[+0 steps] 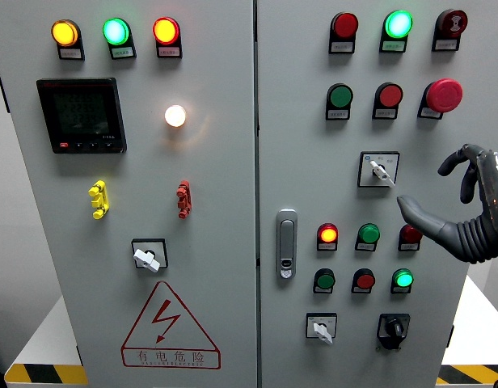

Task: Rotate and turn off gray switch
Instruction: 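Raise the right hand toward the white rotary switch on the door, then close the right hand's fingers around the white switch knob, then rotate the gripped white switch knob with the right hand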

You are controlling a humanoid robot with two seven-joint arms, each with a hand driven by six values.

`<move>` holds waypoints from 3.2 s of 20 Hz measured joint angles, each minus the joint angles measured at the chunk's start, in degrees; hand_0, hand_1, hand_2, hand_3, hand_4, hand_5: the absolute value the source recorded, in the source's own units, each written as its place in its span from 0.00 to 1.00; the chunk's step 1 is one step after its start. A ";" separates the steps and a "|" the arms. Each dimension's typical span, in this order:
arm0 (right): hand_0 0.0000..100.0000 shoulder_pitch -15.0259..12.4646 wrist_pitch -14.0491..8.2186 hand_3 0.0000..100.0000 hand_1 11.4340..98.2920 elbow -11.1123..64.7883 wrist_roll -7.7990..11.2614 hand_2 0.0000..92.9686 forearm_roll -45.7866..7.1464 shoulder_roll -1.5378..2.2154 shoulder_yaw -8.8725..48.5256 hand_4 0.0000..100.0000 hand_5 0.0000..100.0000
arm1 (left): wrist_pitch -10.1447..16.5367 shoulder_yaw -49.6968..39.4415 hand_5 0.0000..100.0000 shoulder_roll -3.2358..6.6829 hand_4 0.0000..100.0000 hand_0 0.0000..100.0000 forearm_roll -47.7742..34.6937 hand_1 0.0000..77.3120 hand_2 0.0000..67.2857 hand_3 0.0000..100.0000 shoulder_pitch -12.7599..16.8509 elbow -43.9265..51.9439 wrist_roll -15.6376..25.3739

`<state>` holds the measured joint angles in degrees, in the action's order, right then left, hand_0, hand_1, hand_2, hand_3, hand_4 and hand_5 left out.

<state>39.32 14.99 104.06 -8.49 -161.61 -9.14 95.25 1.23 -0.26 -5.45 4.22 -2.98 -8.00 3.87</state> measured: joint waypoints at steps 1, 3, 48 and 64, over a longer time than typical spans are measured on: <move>0.00 0.02 -0.03 0.88 0.31 -0.37 -0.42 0.67 0.03 0.01 -0.31 0.92 1.00 | 0.00 0.00 0.12 0.00 0.10 0.00 0.00 0.00 0.20 0.18 0.00 0.00 0.00; 0.00 0.20 -0.10 0.88 0.30 -1.16 -1.03 0.67 0.05 0.06 -1.16 0.92 1.00 | 0.00 0.00 0.12 0.00 0.10 0.00 0.00 0.00 0.20 0.18 0.04 0.00 0.00; 0.00 7.71 -3.08 0.91 0.27 -12.98 -3.25 0.71 0.85 0.09 -5.54 0.93 1.00 | 0.00 0.00 0.12 -0.03 0.10 0.00 0.00 0.00 0.20 0.18 0.06 0.00 0.00; 0.22 8.04 -4.93 0.93 0.23 -14.59 -3.80 0.73 0.76 0.09 -6.36 0.93 1.00 | 0.00 0.00 0.12 0.00 0.10 0.00 -0.04 0.00 0.20 0.18 0.07 0.00 0.00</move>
<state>47.36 10.06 89.48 -12.29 -160.85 -9.05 88.89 1.23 -0.26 -5.45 4.18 -2.91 -8.00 3.87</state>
